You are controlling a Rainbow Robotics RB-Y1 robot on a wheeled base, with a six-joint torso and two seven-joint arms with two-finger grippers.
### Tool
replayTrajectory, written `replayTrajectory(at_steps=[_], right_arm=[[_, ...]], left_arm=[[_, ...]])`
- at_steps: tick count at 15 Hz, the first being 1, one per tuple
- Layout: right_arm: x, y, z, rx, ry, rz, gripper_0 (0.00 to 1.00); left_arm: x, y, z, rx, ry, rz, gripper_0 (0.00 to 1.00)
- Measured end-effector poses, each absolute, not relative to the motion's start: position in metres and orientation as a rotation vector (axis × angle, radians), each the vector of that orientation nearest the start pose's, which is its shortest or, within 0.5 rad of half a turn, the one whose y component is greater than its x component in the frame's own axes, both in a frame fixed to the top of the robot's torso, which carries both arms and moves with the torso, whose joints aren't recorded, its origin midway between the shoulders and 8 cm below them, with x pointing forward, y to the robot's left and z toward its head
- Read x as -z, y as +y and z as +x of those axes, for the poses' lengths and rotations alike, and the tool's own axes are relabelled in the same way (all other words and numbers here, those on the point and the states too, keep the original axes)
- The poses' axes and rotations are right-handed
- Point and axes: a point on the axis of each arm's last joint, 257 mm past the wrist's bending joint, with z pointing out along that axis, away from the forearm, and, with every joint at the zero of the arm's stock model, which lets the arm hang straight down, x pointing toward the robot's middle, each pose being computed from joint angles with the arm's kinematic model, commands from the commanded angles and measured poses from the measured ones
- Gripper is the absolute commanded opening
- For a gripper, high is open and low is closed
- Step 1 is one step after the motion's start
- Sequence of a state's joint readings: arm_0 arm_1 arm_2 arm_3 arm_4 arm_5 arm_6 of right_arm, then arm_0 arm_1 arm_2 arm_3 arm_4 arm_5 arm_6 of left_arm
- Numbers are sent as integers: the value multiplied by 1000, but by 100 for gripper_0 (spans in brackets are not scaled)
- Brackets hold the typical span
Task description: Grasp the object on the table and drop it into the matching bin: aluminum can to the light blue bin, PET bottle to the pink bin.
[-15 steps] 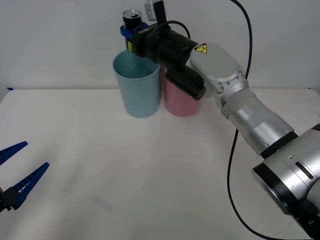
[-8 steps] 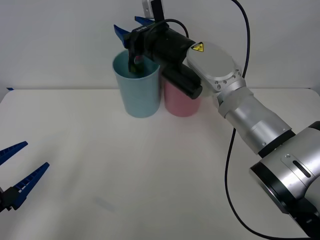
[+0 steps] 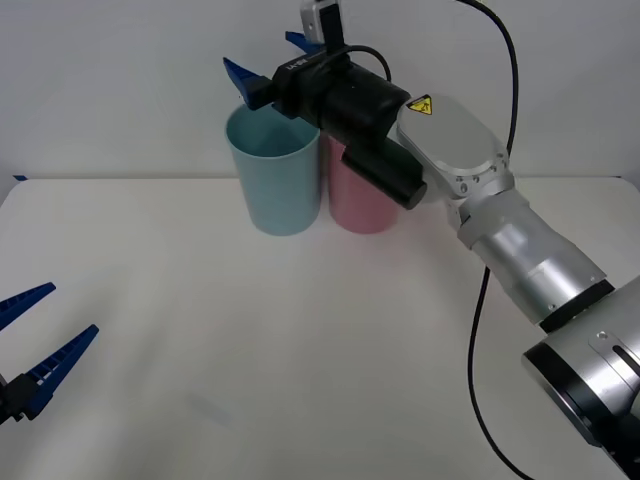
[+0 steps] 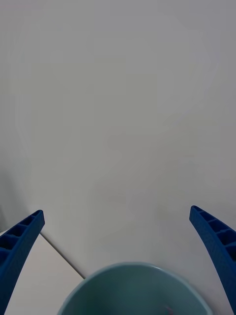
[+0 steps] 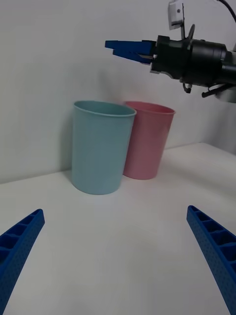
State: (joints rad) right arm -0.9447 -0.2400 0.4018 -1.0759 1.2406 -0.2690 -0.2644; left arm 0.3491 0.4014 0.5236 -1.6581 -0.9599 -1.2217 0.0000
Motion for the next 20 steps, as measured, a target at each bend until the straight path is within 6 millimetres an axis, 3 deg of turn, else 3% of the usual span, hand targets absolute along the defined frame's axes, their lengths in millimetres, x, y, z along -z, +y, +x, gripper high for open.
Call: replayTrajectory(at_steps=[5,13,16,20], right_arm=[[-2,31,579,-693,1248,-727,100],[53,-77,470,-757,1323,-864,100],[68,-121,446,-750,1350,-899,100],[89,-175,433,-659,1381,-894,100]], left_arm=[[169,330,342,567,1441,465,100],[169,330,342,567,1441,465,100],[169,330,342,567,1441,465,100],[169,330,342,567,1441,465,100]])
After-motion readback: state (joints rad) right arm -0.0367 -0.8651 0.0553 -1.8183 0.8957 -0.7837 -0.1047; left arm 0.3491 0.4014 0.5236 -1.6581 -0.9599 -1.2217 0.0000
